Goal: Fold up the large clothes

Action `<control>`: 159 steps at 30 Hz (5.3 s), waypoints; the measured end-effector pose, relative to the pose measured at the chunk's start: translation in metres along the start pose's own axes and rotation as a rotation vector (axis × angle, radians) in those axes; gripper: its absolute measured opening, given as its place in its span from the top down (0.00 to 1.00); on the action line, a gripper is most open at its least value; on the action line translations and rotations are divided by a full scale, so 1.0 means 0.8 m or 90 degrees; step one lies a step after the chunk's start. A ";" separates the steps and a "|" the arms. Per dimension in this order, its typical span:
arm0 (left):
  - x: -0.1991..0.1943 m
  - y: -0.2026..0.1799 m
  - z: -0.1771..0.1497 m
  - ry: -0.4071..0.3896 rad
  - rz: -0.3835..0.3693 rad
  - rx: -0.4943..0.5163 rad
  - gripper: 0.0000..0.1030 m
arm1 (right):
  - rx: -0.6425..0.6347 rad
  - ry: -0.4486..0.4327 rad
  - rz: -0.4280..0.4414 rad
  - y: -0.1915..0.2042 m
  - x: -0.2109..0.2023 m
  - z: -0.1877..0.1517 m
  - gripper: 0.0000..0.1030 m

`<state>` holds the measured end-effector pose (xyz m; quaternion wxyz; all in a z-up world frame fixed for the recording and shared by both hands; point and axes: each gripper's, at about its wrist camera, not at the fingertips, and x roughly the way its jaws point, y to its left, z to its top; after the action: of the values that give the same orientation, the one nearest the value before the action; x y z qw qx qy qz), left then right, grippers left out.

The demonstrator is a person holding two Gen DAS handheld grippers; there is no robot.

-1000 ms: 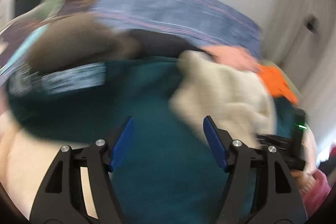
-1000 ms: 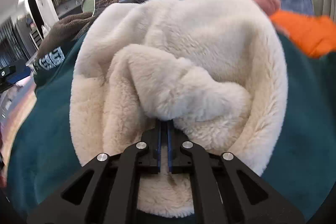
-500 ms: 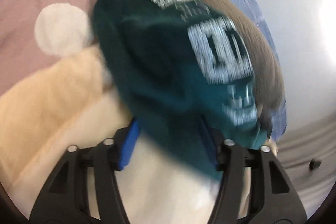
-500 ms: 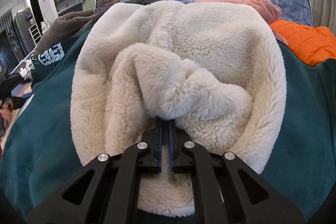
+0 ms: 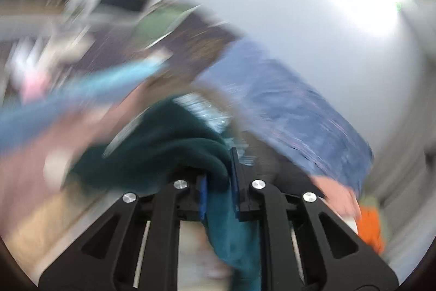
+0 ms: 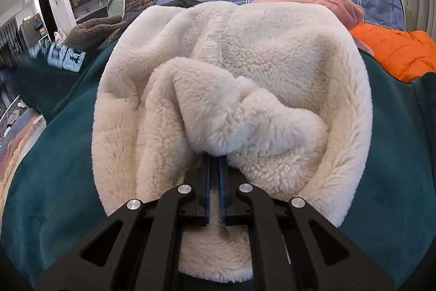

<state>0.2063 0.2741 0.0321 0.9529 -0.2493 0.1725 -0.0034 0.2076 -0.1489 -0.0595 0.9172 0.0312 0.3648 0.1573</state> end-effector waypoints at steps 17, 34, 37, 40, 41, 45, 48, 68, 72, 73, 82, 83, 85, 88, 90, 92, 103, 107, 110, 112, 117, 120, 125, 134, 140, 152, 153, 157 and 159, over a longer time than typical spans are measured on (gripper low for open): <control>0.021 -0.291 -0.256 0.276 -0.142 0.592 0.57 | 0.206 0.024 0.234 -0.089 -0.014 -0.018 0.93; -0.071 -0.047 -0.166 0.229 0.001 0.264 0.41 | -0.317 -0.157 -0.029 0.167 -0.148 0.026 0.29; -0.057 -0.041 -0.179 0.235 -0.002 0.248 0.41 | -0.430 -0.113 -0.022 0.240 -0.118 0.027 0.29; -0.043 -0.027 -0.196 0.205 0.035 0.262 0.41 | -0.505 -0.063 -0.036 0.287 -0.069 0.020 0.29; -0.036 -0.017 -0.205 0.217 0.042 0.253 0.41 | -0.513 -0.047 -0.043 0.302 -0.049 0.022 0.29; -0.017 0.019 -0.210 0.273 0.010 0.163 0.41 | -0.530 -0.024 -0.118 0.323 0.010 0.035 0.31; -0.011 0.016 -0.214 0.284 0.015 0.175 0.41 | -0.466 0.010 -0.155 0.309 0.038 0.059 0.84; 0.029 -0.175 -0.180 0.267 -0.128 0.361 0.47 | 0.390 -0.053 0.003 -0.166 -0.139 0.018 0.51; 0.074 -0.238 -0.210 0.309 -0.164 0.376 0.48 | 0.373 -0.014 0.050 -0.172 -0.120 0.009 0.44; 0.083 -0.251 -0.219 0.319 -0.169 0.383 0.48 | 0.353 -0.009 0.064 -0.171 -0.110 0.013 0.43; 0.128 -0.270 -0.279 0.264 -0.091 0.462 0.29 | 0.275 -0.057 0.105 -0.180 -0.114 0.039 0.86; 0.128 -0.266 -0.278 0.249 -0.067 0.465 0.28 | 0.238 -0.103 0.111 -0.170 -0.137 0.053 0.87; 0.131 -0.251 -0.269 0.237 -0.026 0.439 0.26 | 0.192 -0.160 0.121 -0.161 -0.165 0.067 0.87; 0.143 -0.216 -0.244 0.242 0.017 0.338 0.26 | 0.161 -0.155 0.082 -0.161 -0.169 0.073 0.87; 0.144 -0.189 -0.222 0.239 0.036 0.273 0.28 | 0.177 -0.082 0.017 -0.178 -0.131 0.051 0.86; 0.138 -0.168 -0.200 0.225 0.052 0.234 0.28 | 0.192 -0.029 0.006 -0.191 -0.098 0.021 0.83; 0.071 -0.067 -0.173 0.280 0.047 0.200 0.40 | 0.190 -0.170 -0.085 -0.180 -0.202 0.021 0.54; 0.078 -0.071 -0.196 0.313 0.074 0.262 0.45 | 0.114 -0.174 -0.019 -0.124 -0.211 0.065 0.54; 0.087 -0.069 -0.201 0.317 0.069 0.254 0.45 | -0.022 -0.144 0.009 -0.037 -0.182 0.109 0.48; 0.088 -0.064 -0.198 0.316 0.054 0.234 0.45 | -0.105 -0.112 0.045 0.026 -0.150 0.132 0.42; 0.095 -0.042 -0.200 0.322 0.006 0.175 0.44 | -0.232 -0.022 0.055 0.152 -0.041 0.176 0.39; 0.092 -0.037 -0.201 0.320 -0.011 0.155 0.43 | -0.266 0.013 0.026 0.204 0.026 0.205 0.39; 0.094 -0.026 -0.201 0.327 -0.049 0.114 0.44 | -0.272 0.068 -0.016 0.240 0.107 0.231 0.37; 0.084 0.000 -0.193 0.301 -0.013 0.042 0.82 | -0.255 0.004 -0.035 0.273 0.159 0.250 0.97; 0.082 0.010 -0.195 0.300 0.013 0.026 0.85 | -0.238 0.009 -0.033 0.278 0.208 0.247 1.00; 0.077 0.012 -0.196 0.300 0.008 0.019 0.73 | -0.174 -0.133 -0.053 0.131 -0.034 0.172 0.77; 0.078 0.012 -0.195 0.301 0.007 0.018 0.73 | -0.141 -0.135 -0.070 0.094 -0.054 0.155 0.76; 0.087 0.013 -0.193 0.305 0.009 0.019 0.72 | 0.019 -0.098 -0.136 -0.043 -0.083 0.082 0.76; 0.090 0.010 -0.194 0.307 0.015 0.029 0.71 | 0.086 -0.011 -0.136 -0.096 -0.050 0.047 0.74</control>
<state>0.2222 0.2009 -0.1219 0.8897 -0.2176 0.3976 -0.0554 0.2259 -0.2322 -0.0185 0.9277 0.0549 0.3677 0.0337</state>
